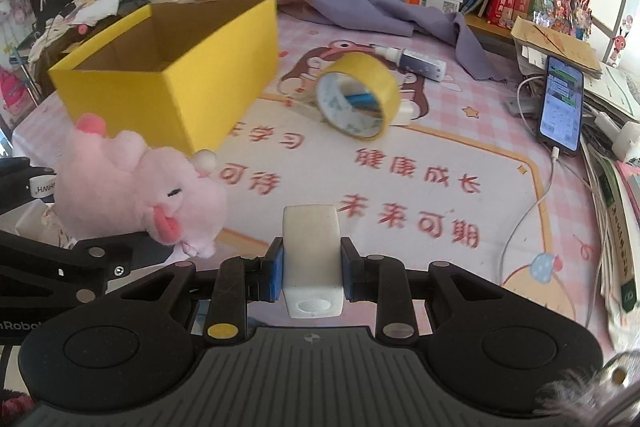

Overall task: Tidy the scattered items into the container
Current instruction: 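Lift the pig and cube and carry both toward the yellow box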

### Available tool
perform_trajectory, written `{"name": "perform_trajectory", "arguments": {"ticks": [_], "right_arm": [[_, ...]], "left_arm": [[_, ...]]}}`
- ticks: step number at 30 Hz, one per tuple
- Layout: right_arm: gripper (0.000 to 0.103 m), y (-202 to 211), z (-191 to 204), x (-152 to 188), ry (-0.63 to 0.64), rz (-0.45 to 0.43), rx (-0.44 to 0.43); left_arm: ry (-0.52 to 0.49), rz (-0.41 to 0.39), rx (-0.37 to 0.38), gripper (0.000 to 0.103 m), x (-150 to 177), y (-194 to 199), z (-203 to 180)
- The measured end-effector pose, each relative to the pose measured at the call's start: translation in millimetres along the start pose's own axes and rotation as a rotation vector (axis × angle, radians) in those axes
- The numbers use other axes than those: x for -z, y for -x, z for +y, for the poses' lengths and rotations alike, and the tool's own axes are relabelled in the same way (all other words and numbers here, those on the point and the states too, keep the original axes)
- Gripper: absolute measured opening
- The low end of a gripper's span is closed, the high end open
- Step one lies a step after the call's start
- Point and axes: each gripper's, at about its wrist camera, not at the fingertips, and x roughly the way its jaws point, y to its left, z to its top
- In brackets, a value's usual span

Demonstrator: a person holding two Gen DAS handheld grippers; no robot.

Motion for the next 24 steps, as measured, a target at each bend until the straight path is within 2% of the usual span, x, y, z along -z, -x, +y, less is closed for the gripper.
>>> {"name": "perform_trajectory", "arguments": {"ticks": [14,24], "right_arm": [[0.026,26.2,68.1,31.0,-0.012,-0.011,-0.005],[0.026,30.4,101.0,35.0,0.026,-0.012,-0.043]], "left_arm": [[-0.026,0.007,0.004,0.075,41.6,47.5,32.2],[0.006,0.000,-0.038,0.075,58.9,69.5,52.2]]}}
